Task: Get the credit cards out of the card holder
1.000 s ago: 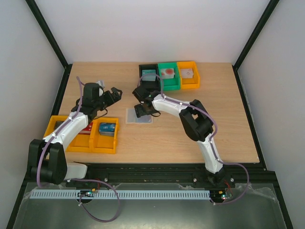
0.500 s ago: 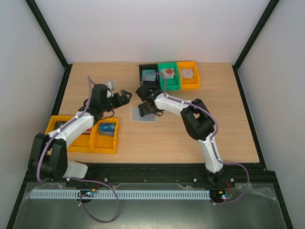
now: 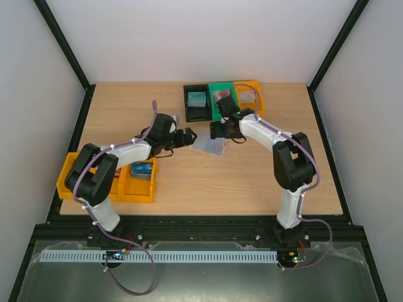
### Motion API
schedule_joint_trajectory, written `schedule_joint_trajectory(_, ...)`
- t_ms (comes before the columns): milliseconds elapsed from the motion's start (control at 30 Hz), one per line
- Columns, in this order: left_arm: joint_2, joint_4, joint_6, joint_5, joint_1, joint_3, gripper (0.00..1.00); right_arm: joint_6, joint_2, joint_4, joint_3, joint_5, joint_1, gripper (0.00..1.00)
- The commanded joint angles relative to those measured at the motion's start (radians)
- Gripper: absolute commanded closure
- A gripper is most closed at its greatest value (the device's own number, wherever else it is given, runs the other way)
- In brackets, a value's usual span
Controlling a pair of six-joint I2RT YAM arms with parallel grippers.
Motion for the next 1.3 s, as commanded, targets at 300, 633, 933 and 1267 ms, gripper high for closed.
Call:
schedule_joint_trajectory(300,0.225,-0.014,0.038,-0.055,-0.030,0.105,0.06,0.060,0.145,0.078,-0.062,-0.113,-0.116,0.33)
schedule_joint_trajectory(633,0.323,0.033,0.029,0.054,-0.064,0.150,0.15,0.028,0.202,0.095,-0.042,-0.156,-0.085,0.38)
schedule_joint_trajectory(933,0.311,0.243,-0.054,0.217,-0.070,0.106,0.20,0.177,0.193,0.298,-0.131,-0.470,-0.093,0.48)
schedule_joint_trajectory(1267,0.315,0.273,-0.056,0.246,-0.073,0.105,0.71,0.226,0.133,0.361,-0.179,-0.530,-0.126,0.49)
